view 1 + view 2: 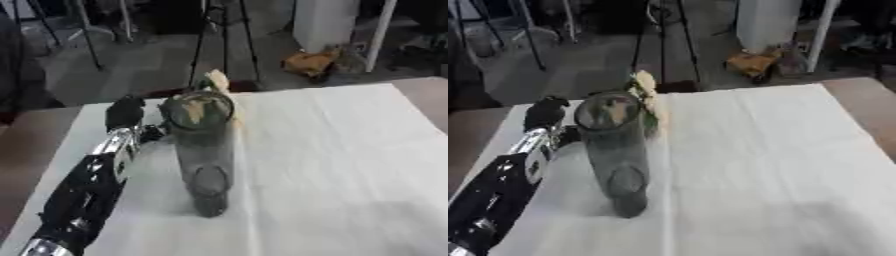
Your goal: Arrange flowers into the vase.
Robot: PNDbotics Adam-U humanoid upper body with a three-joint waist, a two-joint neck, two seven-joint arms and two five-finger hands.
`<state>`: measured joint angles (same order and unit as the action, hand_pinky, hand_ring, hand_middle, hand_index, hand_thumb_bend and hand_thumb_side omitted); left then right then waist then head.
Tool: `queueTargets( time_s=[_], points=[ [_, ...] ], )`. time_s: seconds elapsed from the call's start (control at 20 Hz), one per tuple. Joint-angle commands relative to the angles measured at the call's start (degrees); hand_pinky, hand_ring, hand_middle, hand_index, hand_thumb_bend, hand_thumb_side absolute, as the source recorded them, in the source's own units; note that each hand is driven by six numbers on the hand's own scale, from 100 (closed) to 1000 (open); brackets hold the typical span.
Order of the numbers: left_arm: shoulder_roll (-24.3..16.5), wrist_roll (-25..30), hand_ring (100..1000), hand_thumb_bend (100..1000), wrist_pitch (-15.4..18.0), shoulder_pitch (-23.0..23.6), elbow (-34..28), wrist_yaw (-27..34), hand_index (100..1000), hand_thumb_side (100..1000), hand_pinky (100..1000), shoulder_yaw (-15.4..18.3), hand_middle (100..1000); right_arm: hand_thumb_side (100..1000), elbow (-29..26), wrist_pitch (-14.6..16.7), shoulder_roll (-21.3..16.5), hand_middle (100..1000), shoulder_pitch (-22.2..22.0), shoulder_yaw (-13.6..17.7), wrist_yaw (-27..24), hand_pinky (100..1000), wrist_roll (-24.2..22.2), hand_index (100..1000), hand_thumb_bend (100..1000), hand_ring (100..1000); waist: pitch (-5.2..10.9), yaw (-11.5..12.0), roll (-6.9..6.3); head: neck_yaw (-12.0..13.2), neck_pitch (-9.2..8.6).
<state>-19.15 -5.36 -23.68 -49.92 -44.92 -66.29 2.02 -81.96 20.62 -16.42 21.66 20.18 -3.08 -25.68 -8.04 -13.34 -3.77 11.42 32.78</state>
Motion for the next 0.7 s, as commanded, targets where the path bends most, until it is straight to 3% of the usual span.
queueTargets(
  time_s=[0.05,0.1,0.25,0.4,0.7],
  points=[
    [-1.91,0.25,750,595,0.01,-1.40,-0.51,-0.44,778,408,644,0.64,651,601,-0.55,0.07,-1.38,398,0.88,0.06,-0.28,657,-0.19,704,473,949,0.13,-0.03,-0.23,0.00,-0.44],
    [-2.13,0.60,749,692,0.32,-1.13,0.03,-0.56,791,495,740,0.28,663,600,-0.57,0.07,-1.41,398,0.89,0.09,-0.27,656,-0.17,704,472,950,0.11,-0.07,-0.31,-0.05,-0.53],
    [-2.86,2.92,749,668,2.51,-0.72,2.81,-0.74,788,496,740,-0.49,657,601,-0.66,0.00,-1.43,398,0.85,0.20,-0.24,656,-0.12,704,473,950,0.12,-0.13,-0.36,-0.14,-0.56],
    [-3.84,5.95,747,669,3.99,-0.75,1.40,-1.16,785,481,742,-0.36,651,600,-0.65,0.02,-1.47,398,0.87,0.32,-0.24,656,0.01,704,473,950,0.05,-0.09,-0.31,-0.22,-0.55],
    [-4.46,12.03,740,663,3.83,-0.14,-2.14,-4.40,781,470,749,0.07,644,599,-0.84,-0.10,-1.37,398,0.73,0.33,-0.24,656,-0.01,704,472,950,0.10,0.30,-0.34,-0.43,-0.60]
  ],
)
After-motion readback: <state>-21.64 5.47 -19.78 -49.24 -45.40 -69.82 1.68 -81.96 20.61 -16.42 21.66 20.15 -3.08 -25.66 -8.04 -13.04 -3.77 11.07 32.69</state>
